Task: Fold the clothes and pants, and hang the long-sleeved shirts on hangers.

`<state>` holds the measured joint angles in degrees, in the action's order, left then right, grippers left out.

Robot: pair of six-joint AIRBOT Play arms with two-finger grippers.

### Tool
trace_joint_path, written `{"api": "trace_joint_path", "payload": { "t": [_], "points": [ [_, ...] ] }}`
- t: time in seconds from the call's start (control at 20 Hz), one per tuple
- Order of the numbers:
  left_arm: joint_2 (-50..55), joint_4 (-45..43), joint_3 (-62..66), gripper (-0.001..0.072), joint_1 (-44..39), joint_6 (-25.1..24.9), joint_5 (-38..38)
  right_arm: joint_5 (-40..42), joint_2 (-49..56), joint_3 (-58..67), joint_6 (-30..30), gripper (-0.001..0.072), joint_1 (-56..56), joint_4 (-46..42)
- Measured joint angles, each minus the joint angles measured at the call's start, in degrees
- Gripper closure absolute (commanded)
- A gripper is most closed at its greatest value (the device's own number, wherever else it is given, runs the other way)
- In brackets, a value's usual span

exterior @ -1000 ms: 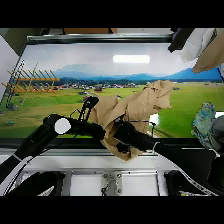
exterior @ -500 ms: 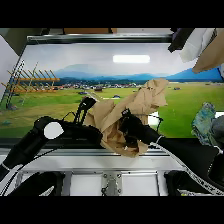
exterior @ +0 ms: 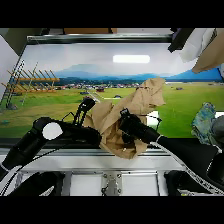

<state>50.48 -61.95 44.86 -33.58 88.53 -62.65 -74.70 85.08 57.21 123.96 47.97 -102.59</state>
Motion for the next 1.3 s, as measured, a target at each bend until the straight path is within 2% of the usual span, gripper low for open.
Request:
{"api": "trace_joint_path", "payload": {
  "t": [0.05, 0.1, 0.15, 0.2, 0.4, 0.55, 0.7, 0.85, 1.05, 1.3],
  "points": [
    [0.00, 0.00, 0.00, 0.0693, 0.00, 0.00, 0.00, 0.09, 0.33, 0.00, -0.61, 0.0138, 0.11, 0.31],
    [0.00, 0.00, 0.00, 0.0693, 0.00, 0.00, -0.02, 0.04, 0.70, 0.00, -1.20, 0.0347, 0.17, 0.50],
    [0.00, 0.00, 0.00, 0.0693, 0.00, 0.00, -0.07, -0.07, 1.07, 0.00, -1.49, 0.0587, 0.22, 0.81],
    [0.00, 0.00, 0.00, 0.0693, 0.00, 0.02, -0.13, -0.20, 1.33, 0.00, -1.92, 0.0699, 0.26, 0.83],
    [-0.39, 0.00, 0.17, 0.0693, 0.48, 0.17, -0.22, -0.79, 0.79, 0.22, -3.63, 0.0699, -0.20, -1.95],
    [-2.32, -0.09, 4.07, 0.0693, 3.50, 0.79, -0.70, -3.82, -5.20, 3.87, -9.38, 0.0699, -3.80, -5.49],
    [-5.09, 0.04, 12.68, 0.0694, 6.38, 2.14, -1.29, -10.67, -14.38, 14.47, -16.06, 0.0700, -9.57, -7.21],
    [-6.99, 0.13, 22.12, 0.0693, 6.45, 3.15, -1.51, -18.21, -21.86, 28.65, -19.45, 0.0700, -14.51, -7.82],
    [-7.82, 0.04, 30.32, 0.0694, 3.37, 5.11, -2.32, -23.80, -27.87, 41.92, -18.14, 0.0700, -17.29, -8.17],
    [-8.37, -6.58, 27.21, 0.0694, 1.11, 11.23, -8.81, -28.76, -31.08, 42.27, -12.83, 0.0700, -18.01, -6.60]
  ]
}}
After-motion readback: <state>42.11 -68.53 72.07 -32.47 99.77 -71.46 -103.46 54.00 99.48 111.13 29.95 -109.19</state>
